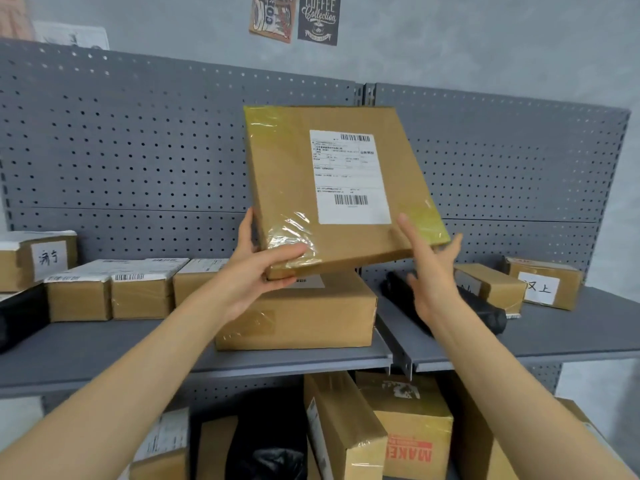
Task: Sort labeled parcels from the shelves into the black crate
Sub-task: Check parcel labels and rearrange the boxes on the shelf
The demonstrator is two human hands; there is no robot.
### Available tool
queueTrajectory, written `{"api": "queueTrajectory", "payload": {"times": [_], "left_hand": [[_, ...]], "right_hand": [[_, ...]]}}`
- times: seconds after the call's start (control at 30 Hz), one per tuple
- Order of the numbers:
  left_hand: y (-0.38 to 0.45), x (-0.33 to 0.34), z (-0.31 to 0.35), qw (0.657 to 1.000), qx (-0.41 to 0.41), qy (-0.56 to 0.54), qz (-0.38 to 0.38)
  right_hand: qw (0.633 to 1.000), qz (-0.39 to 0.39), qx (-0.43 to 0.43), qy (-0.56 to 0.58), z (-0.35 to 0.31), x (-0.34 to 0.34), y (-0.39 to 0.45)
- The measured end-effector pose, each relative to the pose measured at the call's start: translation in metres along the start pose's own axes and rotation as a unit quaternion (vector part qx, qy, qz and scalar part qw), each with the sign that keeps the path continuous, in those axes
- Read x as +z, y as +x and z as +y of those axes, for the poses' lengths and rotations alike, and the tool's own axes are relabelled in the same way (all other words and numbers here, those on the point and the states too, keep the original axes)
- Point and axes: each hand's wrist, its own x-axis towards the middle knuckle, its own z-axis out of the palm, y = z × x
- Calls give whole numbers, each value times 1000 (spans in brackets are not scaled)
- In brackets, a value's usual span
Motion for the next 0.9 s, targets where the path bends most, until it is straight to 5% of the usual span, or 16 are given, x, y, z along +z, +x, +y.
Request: {"api": "queueTrajectory", "payload": {"times": [0.1,0.3,0.9], "left_hand": [[-7,-16,1,1000,2,24,2],[-17,-37,7,999,1,52,-7],[11,-63,30,986,-23,158,51]], "right_hand": [[995,8,-55,-83,-4,-12,10],[979,-119,-95,-138,8,-6,6],[977,-61,-109,-174,9,31,12]]}}
